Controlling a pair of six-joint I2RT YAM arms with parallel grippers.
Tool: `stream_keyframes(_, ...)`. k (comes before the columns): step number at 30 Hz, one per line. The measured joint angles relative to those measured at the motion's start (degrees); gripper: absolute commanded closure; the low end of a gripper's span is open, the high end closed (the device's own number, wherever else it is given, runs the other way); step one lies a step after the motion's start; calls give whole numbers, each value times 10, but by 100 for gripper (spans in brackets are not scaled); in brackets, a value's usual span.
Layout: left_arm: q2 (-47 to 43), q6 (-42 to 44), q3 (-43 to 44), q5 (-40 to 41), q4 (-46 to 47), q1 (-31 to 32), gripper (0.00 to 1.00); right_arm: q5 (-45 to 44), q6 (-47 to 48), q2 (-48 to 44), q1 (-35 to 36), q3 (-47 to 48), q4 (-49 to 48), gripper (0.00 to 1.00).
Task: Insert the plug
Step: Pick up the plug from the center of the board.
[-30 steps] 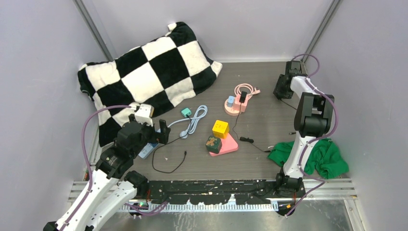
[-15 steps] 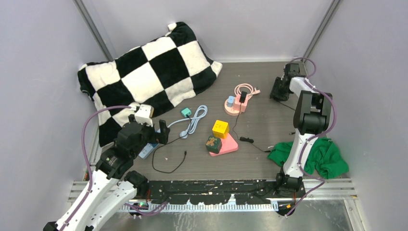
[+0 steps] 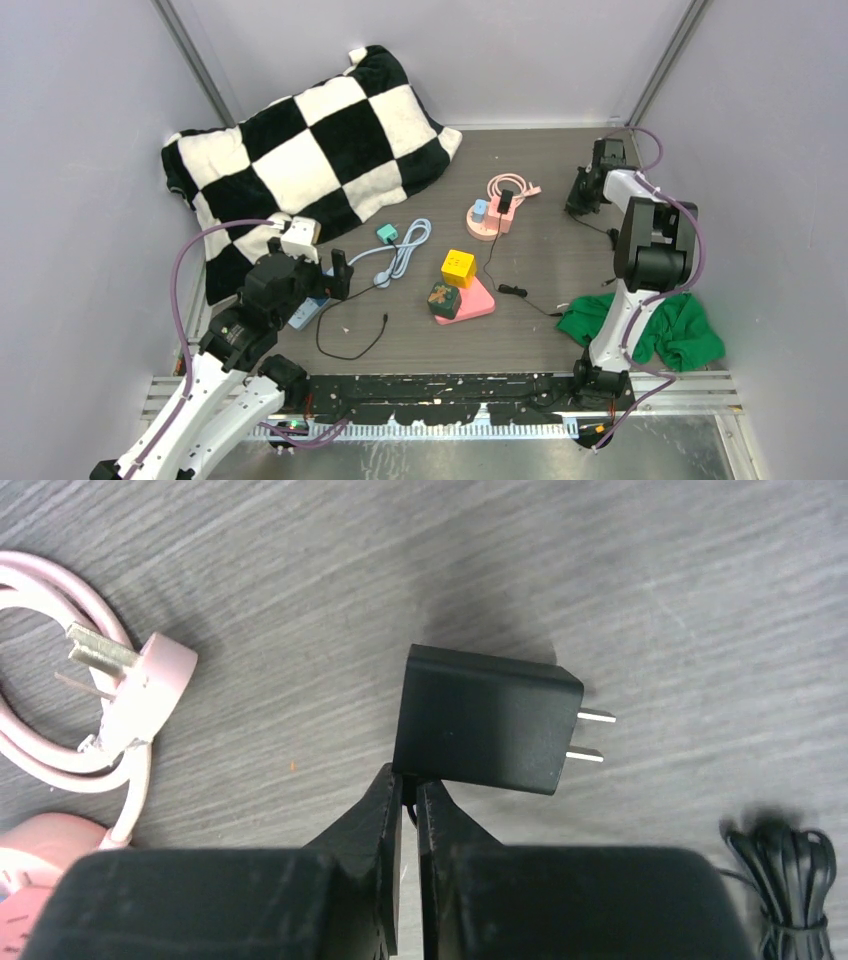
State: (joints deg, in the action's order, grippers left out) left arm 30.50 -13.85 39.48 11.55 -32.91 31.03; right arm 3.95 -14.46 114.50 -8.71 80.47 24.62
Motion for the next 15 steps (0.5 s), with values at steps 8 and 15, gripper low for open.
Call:
stream_keyframes(8, 7, 6, 2, 0, -6, 0, 0, 15, -59, -110, 9, -76, -2, 99)
stream_keyframes(15, 26, 3, 9, 0, -17, 0, 0, 47, -99, -250, 57, -139, -24, 99)
